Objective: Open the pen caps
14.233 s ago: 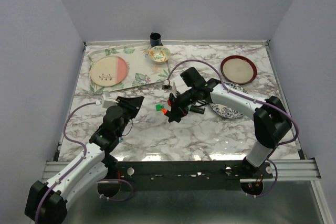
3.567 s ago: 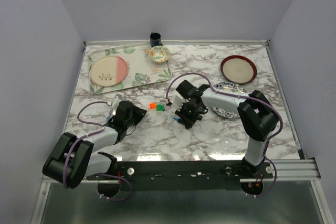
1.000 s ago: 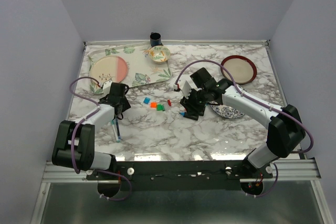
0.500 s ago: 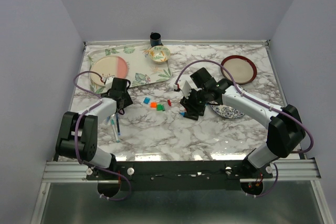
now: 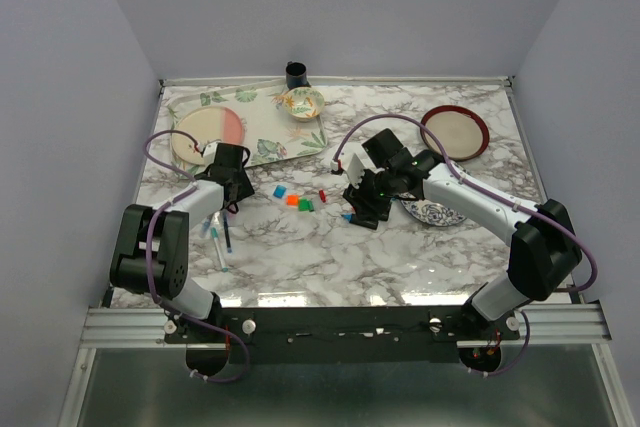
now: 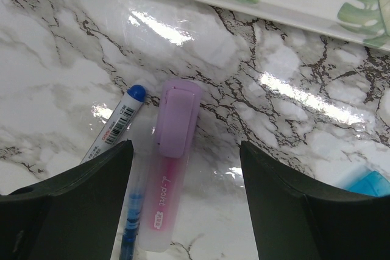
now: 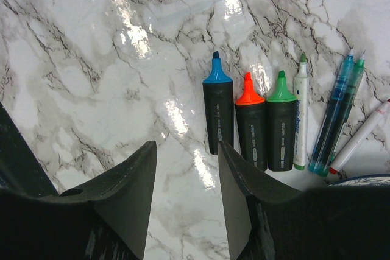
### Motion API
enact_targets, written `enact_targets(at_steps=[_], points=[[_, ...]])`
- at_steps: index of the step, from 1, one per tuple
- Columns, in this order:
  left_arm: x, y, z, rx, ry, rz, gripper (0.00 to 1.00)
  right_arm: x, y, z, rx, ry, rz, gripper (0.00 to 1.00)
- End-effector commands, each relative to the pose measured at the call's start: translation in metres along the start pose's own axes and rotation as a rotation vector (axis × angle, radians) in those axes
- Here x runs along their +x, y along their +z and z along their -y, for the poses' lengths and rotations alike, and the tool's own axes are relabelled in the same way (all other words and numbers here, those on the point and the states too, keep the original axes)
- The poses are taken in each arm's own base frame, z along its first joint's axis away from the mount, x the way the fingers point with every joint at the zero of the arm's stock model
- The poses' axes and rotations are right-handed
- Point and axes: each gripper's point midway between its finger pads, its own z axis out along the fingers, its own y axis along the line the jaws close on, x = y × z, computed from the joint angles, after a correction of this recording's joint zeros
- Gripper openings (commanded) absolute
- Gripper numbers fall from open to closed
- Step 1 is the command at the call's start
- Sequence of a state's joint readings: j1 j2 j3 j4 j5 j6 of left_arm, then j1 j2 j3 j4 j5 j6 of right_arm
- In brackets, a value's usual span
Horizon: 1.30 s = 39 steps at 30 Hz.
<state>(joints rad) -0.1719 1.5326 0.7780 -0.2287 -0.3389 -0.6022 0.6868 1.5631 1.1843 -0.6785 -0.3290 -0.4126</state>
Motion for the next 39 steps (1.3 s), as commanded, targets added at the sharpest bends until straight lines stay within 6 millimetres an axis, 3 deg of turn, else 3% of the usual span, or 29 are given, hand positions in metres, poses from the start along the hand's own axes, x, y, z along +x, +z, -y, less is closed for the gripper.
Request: enact_targets(at_steps=[1, 26, 35, 39], points=[[0.008, 0.002, 0.006, 0.029, 0.016, -0.048, 0.79, 0.001, -0.001, -0.004, -0.02, -0.006, 0.01, 0.53], [0.013, 0.007, 0.011, 0.052, 0.037, -0.08, 0.79, 0.002, 0.0, -0.004, -0.025, -0.007, 0.007, 0.53], [-0.01, 0.008, 0.017, 0.031, 0.062, -0.044, 0.84, 0.001, -0.001, -0.005, -0.025, -0.008, 0.011, 0.53], [-0.012, 0.014, 0.02, 0.026, 0.07, -0.052, 0.82, 0.001, 0.0, -0.005, -0.025, -0.008, 0.009, 0.53]])
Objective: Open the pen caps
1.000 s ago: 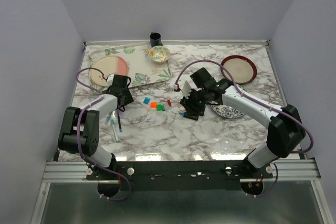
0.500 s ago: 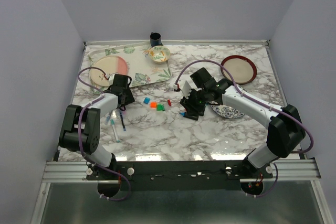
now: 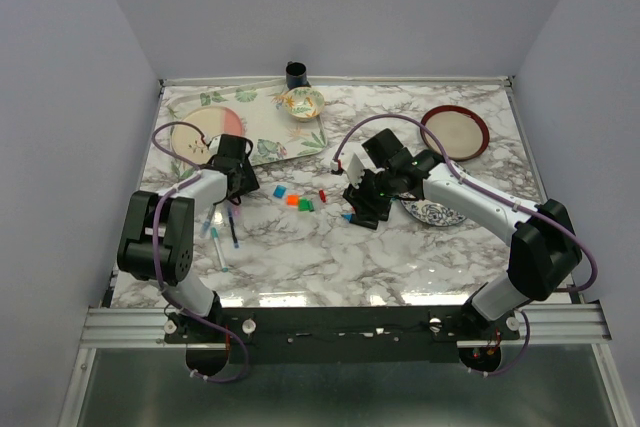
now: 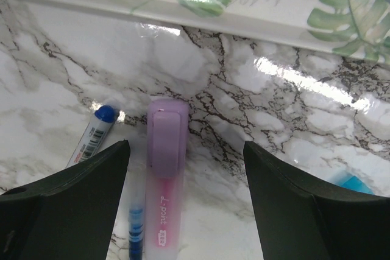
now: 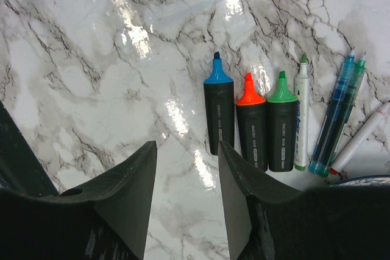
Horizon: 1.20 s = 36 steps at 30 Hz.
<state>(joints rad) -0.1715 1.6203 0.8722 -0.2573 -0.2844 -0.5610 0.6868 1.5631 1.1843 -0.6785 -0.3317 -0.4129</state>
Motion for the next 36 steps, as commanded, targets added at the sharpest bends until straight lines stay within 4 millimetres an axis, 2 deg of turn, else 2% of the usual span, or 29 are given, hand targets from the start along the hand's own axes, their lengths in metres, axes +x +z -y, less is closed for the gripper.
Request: enact_targets(at_steps=[1, 6, 13, 19, 27, 35, 36], points=[[-0.005, 0.005, 0.002, -0.013, 0.023, -0.012, 0.82, 0.002, -0.001, -0.004, -0.022, -0.006, 0.008, 0.53], [-0.01, 0.008, 0.004, -0.013, 0.029, -0.01, 0.79, 0.002, 0.0, -0.005, -0.025, -0.007, 0.008, 0.53], [-0.021, 0.002, 0.008, -0.001, 0.025, 0.006, 0.84, 0.001, 0.0, -0.005, -0.024, -0.007, 0.009, 0.53], [-0.026, 0.002, 0.013, 0.014, 0.024, 0.009, 0.84, 0.002, 0.0, -0.005, -0.027, -0.008, 0.007, 0.53], [-0.018, 0.009, 0.018, 0.037, 0.032, -0.029, 0.66, 0.001, -0.001, -0.005, -0.024, -0.01, 0.009, 0.53], [-0.004, 0.013, 0.012, 0.016, 0.039, -0.068, 0.64, 0.0, -0.002, -0.005, -0.023, -0.01, 0.013, 0.53], [-0.003, 0.013, 0.012, 0.015, 0.039, -0.072, 0.61, 0.0, -0.002, -0.005, -0.023, -0.01, 0.013, 0.53]])
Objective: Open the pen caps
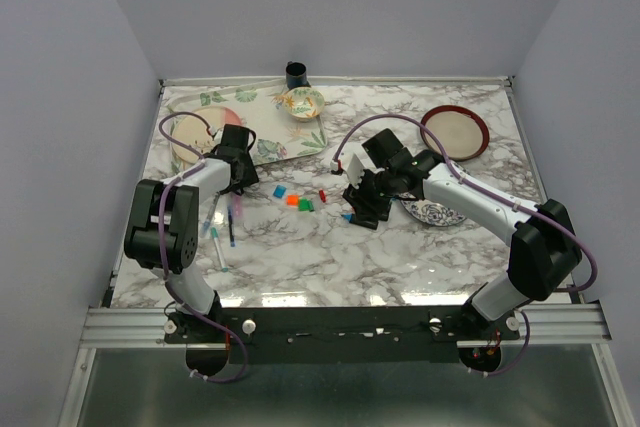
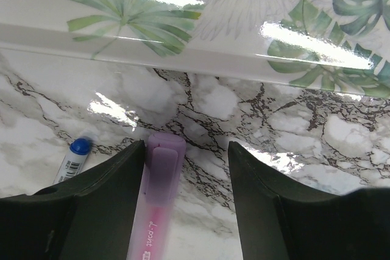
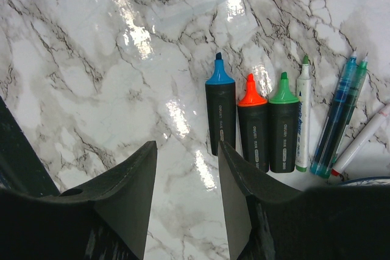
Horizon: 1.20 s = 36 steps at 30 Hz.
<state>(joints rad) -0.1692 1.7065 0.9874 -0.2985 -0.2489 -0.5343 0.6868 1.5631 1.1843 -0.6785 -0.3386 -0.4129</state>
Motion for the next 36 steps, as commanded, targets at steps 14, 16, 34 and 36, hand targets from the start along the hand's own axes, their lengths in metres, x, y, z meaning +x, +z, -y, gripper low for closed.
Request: enact_targets(at_steps=[14, 16, 34, 36], points=[[0.036, -0.009, 0.005, 0.085, -0.021, -0.065, 0.28, -0.001, -0.004, -0.006, -0.026, -0.014, 0.019, 0.53], [0.031, -0.019, 0.017, 0.152, -0.042, -0.038, 0.25, -0.002, -0.004, -0.007, -0.032, -0.016, 0.023, 0.53], [0.041, -0.131, 0.073, 0.716, -0.26, 0.054, 0.15, -0.023, -0.015, -0.05, -0.251, -0.041, 0.169, 0.53], [0.048, -0.139, 0.077, 0.772, -0.272, 0.048, 0.15, -0.026, -0.016, -0.055, -0.279, -0.042, 0.189, 0.53]])
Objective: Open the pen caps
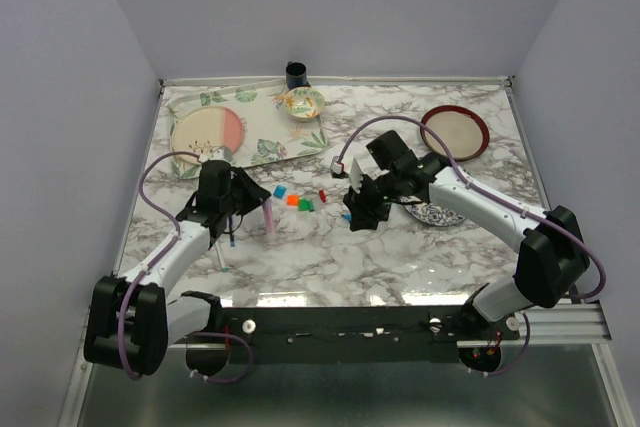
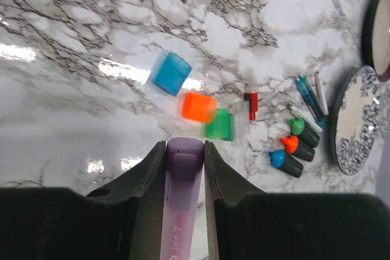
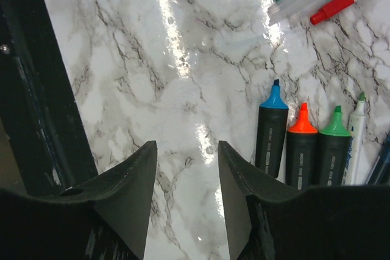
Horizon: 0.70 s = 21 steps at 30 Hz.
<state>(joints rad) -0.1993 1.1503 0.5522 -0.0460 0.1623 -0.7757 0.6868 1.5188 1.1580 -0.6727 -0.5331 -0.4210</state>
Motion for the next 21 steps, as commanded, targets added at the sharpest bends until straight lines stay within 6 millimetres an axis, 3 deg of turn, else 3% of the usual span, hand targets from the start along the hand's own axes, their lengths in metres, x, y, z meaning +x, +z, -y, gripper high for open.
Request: enact_targets(at_steps=[1, 7, 12, 21], points=[[0.014, -0.02, 0.047, 0.239, -0.075, -0.024, 0.15, -0.017, -0.004, -0.027, -0.141, -0.022, 0.106, 0.53], [0.024, -0.037, 0.079, 0.38, -0.119, -0.014, 0.15, -0.024, -0.001, -0.049, -0.276, 0.005, 0.158, 0.53], [0.041, -0.045, 0.112, 0.473, -0.14, -0.035, 0.14, -0.024, 0.004, -0.054, -0.327, 0.035, 0.168, 0.53], [0.055, -0.043, 0.135, 0.528, -0.156, -0.064, 0.14, -0.027, 0.005, -0.053, -0.324, 0.041, 0.176, 0.53]])
